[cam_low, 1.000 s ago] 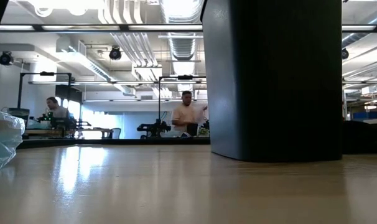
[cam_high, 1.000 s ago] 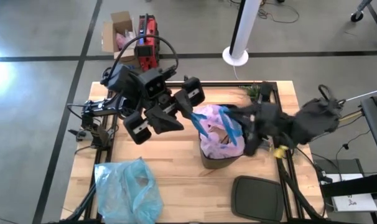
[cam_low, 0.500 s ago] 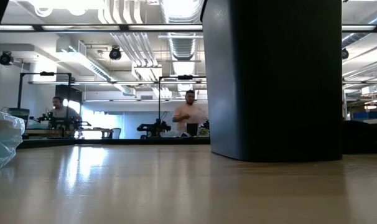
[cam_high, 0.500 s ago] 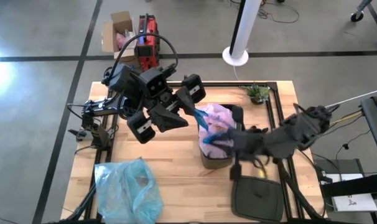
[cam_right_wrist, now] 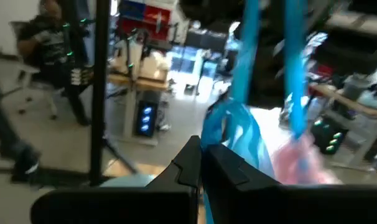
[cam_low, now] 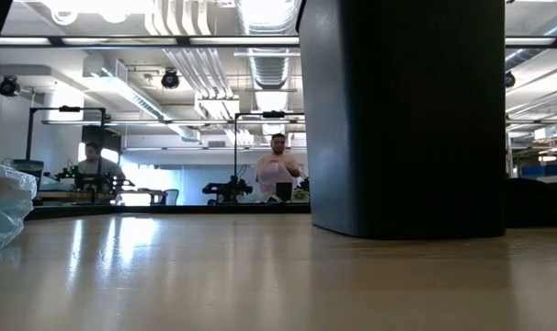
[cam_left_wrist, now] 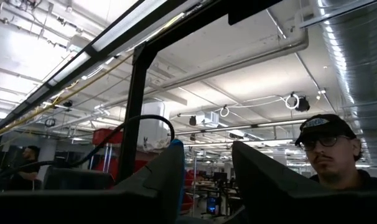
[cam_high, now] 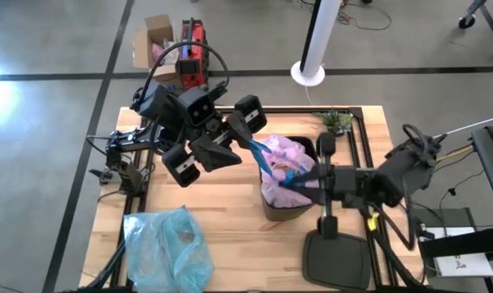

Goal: Place trash/remove bag and relplace
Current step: Remove the trash bag from the trash bin

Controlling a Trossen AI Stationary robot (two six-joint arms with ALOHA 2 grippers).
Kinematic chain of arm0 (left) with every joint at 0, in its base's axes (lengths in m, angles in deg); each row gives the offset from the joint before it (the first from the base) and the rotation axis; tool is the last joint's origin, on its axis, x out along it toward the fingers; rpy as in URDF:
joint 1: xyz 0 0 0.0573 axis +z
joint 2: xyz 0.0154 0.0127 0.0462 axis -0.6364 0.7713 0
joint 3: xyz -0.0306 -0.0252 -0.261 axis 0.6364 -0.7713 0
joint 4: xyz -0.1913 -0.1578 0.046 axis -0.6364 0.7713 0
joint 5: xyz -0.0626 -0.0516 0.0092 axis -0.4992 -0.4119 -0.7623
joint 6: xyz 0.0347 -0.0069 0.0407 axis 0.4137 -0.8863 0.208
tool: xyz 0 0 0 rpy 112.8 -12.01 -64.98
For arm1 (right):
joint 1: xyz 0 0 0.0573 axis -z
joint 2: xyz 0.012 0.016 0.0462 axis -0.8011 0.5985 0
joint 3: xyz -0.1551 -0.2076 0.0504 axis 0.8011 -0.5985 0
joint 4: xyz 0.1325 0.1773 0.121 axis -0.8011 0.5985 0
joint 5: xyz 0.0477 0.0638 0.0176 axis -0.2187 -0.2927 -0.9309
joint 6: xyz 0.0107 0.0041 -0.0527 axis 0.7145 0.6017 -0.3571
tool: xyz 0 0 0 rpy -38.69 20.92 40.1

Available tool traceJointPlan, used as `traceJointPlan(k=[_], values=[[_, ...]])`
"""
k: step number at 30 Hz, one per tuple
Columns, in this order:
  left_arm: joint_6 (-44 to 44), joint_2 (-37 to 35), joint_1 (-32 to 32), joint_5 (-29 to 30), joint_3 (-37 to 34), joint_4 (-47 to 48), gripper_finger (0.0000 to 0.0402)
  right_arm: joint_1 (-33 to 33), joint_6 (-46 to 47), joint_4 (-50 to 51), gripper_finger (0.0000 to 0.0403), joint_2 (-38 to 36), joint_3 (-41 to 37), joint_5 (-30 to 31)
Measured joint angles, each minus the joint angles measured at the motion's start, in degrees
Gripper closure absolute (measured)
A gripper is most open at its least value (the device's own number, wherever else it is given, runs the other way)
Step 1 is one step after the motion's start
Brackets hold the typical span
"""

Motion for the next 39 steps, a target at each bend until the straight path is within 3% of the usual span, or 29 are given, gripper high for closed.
traceJointPlan(k=[6, 15, 19, 24, 29, 35, 39], values=[[0.0, 0.2, -0.8, 0.0, 0.0, 0.1, 0.0285, 3.2, 2.6, 2.1, 0.0403, 1.7, -0.6, -0.2], [0.0, 0.0, -1.4, -0.1, 0.0, 0.0, 0.0298, 3.7, 15.3, 18.8, 0.0403, 1.9, -0.6, 4.6], [0.0, -0.2, -1.4, -0.1, 0.0, -0.3, 0.0297, 2.1, 13.4, 16.0, 0.0403, 1.8, 0.1, 4.3], [0.0, -0.2, -1.4, -0.3, 0.0, -0.1, 0.0287, -0.2, 4.5, 7.8, 0.0403, 1.1, 2.2, 4.4], [0.0, -0.2, -1.4, -1.1, 0.0, -0.1, 0.0279, 1.2, -2.1, 0.4, 0.0403, 0.7, 2.3, 11.6], [0.0, -0.2, -1.4, -1.3, 0.0, 0.0, 0.0284, 5.7, -0.4, -0.1, 0.0403, 1.7, 2.3, 8.6], [0.2, -0.2, -1.4, -1.8, 0.0, 0.0, 0.0293, 7.0, 2.5, 5.9, 0.0403, 2.4, 2.3, 8.2]])
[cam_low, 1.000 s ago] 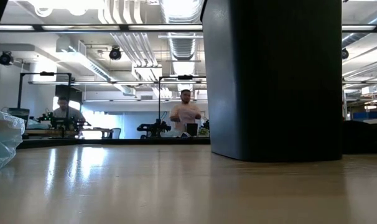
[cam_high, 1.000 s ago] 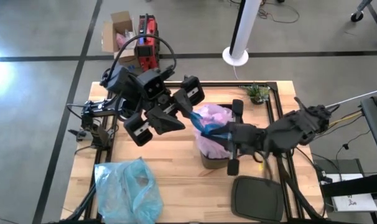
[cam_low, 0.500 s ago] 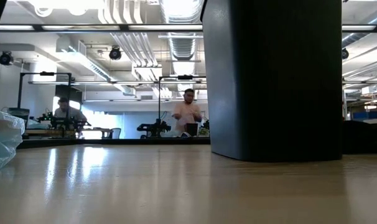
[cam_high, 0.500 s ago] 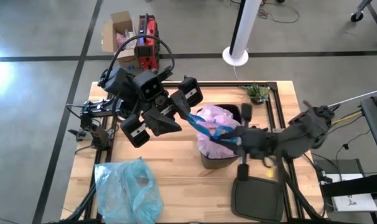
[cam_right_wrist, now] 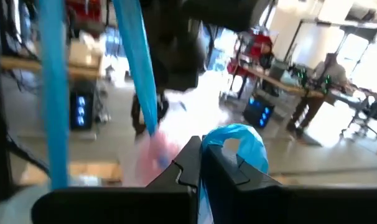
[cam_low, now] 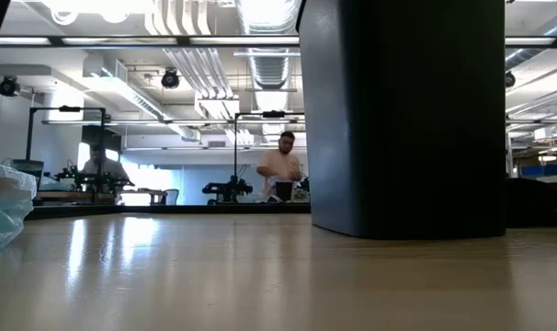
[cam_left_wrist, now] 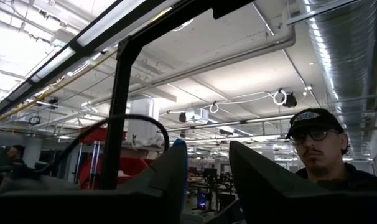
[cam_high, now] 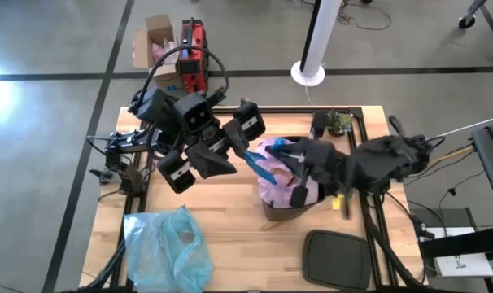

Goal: Place trash/remove bag and relplace
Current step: Remove the trash bag from the trash bin

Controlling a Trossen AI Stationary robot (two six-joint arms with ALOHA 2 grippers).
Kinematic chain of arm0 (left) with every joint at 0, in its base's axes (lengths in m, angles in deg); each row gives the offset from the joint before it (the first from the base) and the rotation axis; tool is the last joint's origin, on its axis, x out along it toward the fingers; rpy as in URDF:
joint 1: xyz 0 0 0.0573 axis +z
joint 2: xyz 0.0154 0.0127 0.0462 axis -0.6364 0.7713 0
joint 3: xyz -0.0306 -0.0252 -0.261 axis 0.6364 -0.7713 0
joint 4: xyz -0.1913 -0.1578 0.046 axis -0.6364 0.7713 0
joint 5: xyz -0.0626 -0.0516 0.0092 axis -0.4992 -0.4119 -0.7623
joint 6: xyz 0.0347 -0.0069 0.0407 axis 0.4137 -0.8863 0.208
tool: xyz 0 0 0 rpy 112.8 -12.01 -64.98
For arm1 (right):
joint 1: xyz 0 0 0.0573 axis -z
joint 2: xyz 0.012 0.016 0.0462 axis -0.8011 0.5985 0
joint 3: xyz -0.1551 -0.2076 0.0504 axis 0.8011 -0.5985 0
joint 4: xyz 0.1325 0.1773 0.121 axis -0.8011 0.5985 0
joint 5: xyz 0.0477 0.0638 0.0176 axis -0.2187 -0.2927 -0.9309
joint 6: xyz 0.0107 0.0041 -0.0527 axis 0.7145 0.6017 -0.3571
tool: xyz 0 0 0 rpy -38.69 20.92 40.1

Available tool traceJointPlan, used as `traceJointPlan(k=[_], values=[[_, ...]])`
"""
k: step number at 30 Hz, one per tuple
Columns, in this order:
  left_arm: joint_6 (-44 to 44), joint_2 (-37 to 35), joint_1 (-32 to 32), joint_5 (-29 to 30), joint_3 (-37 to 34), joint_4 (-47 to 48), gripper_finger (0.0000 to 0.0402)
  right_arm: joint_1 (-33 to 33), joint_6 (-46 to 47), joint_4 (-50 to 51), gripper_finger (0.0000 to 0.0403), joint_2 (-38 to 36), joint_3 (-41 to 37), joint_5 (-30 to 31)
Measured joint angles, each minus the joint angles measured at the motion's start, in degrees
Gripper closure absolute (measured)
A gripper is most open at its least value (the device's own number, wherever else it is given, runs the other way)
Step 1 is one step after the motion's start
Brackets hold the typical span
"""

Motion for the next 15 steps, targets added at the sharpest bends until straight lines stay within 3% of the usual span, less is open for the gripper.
traceJointPlan(k=[7, 10, 15], values=[[0.7, 0.0, 0.0, -0.2, 0.0, 0.0, 0.0298, -1.5, 9.1, 12.2, 0.0403, -1.5, 0.0, 0.7], [1.8, 0.0, 0.1, 0.1, 0.0, 0.7, 0.0292, -3.4, 7.5, 10.4, 0.0403, -3.5, 0.0, 1.4], [6.8, -0.1, 0.2, 5.9, 0.0, 9.7, 0.0278, -5.9, 2.5, 3.4, 0.0403, -6.3, 0.0, 2.1]])
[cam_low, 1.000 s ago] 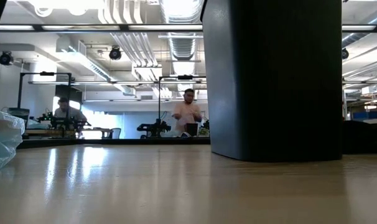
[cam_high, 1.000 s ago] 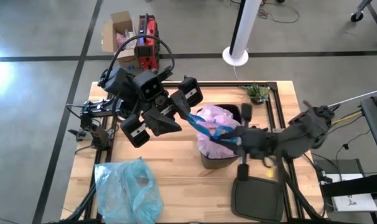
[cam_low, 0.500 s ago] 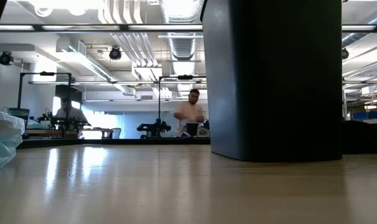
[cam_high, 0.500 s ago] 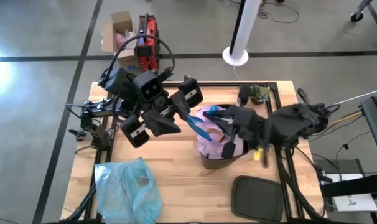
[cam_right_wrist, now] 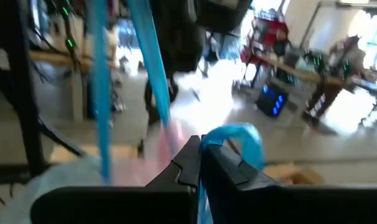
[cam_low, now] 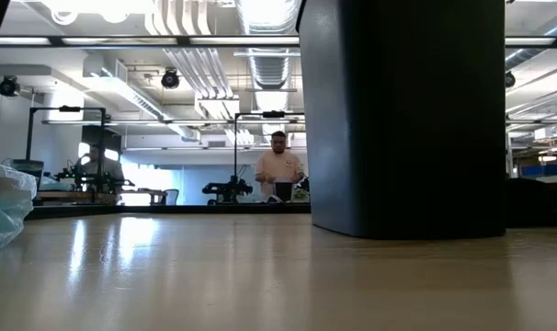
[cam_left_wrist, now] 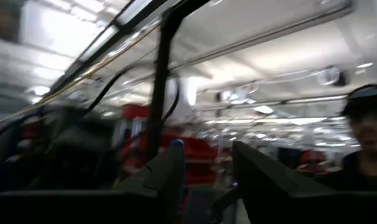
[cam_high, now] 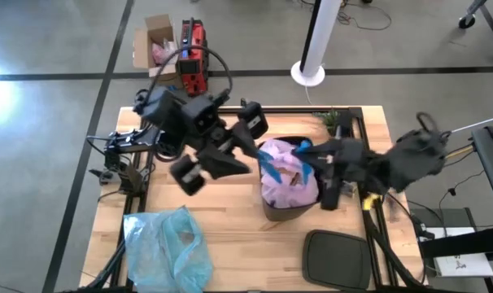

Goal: Place trash/remove bag and relplace
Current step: Remove the trash bag from the trash bin

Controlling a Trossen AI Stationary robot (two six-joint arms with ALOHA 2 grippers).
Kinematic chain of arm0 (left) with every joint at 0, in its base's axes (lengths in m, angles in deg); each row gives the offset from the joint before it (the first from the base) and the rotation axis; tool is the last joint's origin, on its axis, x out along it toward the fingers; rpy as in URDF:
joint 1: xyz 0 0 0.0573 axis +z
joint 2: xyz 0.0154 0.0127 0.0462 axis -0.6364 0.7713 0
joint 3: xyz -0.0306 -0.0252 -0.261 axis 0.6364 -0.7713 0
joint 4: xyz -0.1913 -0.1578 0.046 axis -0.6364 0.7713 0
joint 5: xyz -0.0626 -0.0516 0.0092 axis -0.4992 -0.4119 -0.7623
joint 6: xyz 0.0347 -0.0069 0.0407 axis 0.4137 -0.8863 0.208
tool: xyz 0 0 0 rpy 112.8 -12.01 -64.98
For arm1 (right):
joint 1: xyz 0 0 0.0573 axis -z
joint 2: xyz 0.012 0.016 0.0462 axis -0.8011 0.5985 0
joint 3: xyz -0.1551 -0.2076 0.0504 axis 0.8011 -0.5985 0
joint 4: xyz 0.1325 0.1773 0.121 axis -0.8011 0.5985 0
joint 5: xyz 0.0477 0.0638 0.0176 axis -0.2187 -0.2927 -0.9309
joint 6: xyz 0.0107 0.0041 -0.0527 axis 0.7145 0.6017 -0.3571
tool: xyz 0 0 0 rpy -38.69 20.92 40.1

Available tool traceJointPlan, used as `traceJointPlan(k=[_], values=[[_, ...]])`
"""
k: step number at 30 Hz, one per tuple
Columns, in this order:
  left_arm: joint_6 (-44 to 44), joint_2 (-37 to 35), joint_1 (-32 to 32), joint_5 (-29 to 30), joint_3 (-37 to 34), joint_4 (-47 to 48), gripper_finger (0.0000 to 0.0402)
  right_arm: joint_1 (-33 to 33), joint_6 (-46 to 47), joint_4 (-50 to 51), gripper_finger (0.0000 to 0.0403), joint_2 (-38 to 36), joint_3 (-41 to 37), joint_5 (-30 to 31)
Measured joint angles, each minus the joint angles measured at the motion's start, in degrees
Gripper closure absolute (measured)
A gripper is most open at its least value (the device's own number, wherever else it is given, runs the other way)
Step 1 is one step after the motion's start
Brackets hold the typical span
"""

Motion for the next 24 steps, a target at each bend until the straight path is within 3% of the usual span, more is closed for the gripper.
traceJointPlan(k=[6, 11, 15, 24], values=[[7.1, 0.0, 0.0, 9.0, 0.0, 11.5, 0.0263, -0.4, -8.8, -9.1, 0.0403, -1.7, 0.0, -0.7], [11.3, 0.6, 0.0, 15.9, 0.0, 18.5, 0.0256, -0.4, -13.9, -15.1, 0.0403, -2.2, 0.0, -7.7], [12.4, 1.9, 0.2, 18.0, 0.0, 18.6, 0.0256, -0.3, -14.8, -18.7, 0.0403, -2.3, 0.0, -13.8], [12.0, 7.3, 0.5, 18.3, 0.0, 17.9, 0.0272, -0.3, -15.5, -18.8, 0.0403, -2.3, 0.0, -13.6]])
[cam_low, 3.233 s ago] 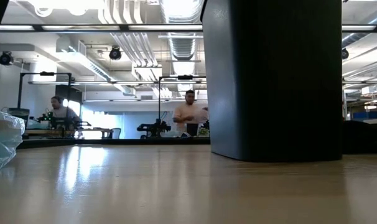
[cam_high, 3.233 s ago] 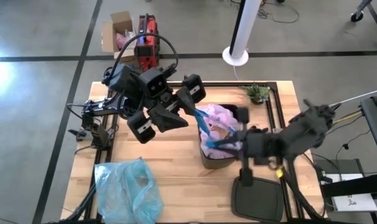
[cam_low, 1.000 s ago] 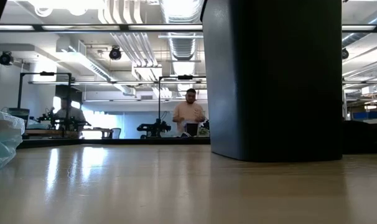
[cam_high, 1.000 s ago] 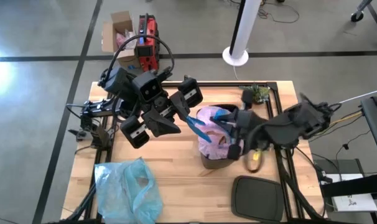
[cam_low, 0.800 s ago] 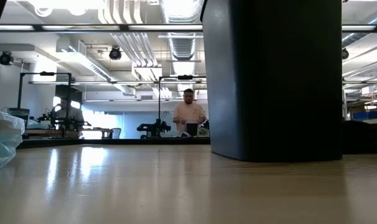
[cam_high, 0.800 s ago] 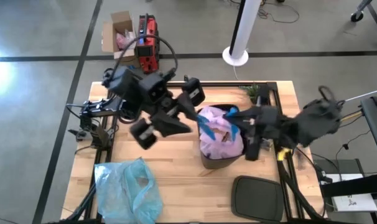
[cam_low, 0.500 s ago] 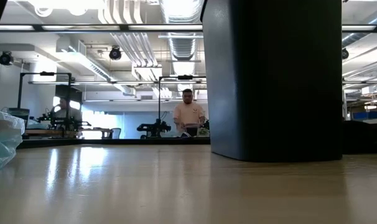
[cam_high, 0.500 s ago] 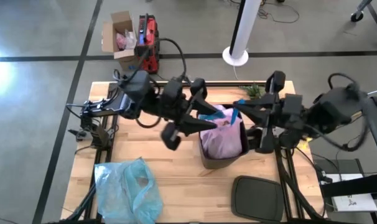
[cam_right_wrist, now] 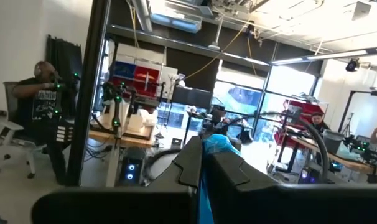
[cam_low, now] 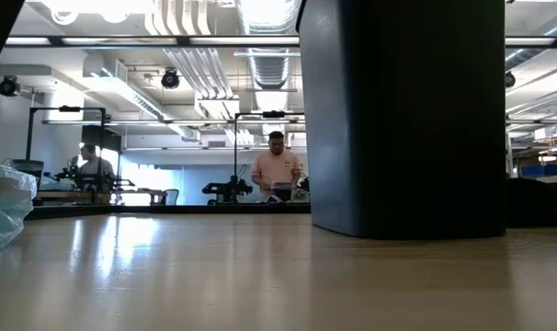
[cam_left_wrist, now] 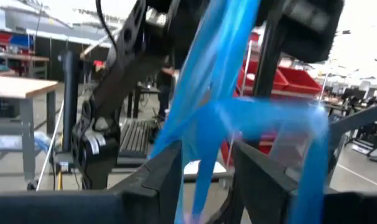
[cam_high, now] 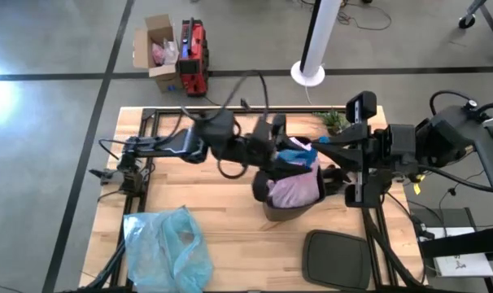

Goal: Place trash/remove bag and relplace
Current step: Remove the trash bag from the trash bin

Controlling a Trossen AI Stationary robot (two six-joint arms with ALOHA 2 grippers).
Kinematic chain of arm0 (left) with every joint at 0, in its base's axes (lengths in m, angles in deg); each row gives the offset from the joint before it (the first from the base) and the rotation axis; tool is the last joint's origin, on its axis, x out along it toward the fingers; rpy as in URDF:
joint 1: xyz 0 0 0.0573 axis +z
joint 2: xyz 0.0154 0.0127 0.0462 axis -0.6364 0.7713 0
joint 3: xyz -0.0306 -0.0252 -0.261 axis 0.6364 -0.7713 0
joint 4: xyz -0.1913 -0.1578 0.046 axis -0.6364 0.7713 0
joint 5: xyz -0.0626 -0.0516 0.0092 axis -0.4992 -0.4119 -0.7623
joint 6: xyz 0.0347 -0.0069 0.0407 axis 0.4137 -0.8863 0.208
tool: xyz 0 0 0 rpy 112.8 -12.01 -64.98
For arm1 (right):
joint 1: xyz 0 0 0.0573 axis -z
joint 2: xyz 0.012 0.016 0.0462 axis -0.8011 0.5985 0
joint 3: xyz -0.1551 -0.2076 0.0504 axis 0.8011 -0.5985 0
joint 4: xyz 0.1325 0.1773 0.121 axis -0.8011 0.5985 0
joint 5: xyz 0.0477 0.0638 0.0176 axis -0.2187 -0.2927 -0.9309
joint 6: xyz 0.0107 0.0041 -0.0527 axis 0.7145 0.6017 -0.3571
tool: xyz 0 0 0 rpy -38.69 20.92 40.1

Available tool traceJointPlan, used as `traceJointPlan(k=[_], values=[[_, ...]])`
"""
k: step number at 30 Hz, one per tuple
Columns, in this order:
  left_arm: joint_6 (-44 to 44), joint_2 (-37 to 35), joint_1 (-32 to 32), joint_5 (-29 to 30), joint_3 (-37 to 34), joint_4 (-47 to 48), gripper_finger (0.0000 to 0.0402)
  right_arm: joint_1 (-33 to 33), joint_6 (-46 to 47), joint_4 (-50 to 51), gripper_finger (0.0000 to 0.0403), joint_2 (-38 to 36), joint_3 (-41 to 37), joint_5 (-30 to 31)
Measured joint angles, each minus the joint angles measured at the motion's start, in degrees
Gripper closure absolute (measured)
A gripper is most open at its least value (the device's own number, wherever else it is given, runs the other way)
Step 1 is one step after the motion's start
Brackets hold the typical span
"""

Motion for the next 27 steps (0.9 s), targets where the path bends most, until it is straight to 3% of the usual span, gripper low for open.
traceJointPlan(k=[7, 17, 27], values=[[0.2, 2.7, 0.3, 0.0, 0.0, 1.3, 0.0282, 0.0, -0.1, 0.0, 0.0403, 0.0, 0.0, 0.0], [1.0, 2.9, 1.4, 1.0, 0.0, 11.4, 0.0280, -1.5, -1.5, 0.0, 0.0403, -1.7, 0.0, 0.1], [3.8, -1.3, 1.1, 0.2, 0.1, -0.1, 0.0261, -1.5, -0.1, 4.7, 0.0403, -2.4, 0.0, 0.0]])
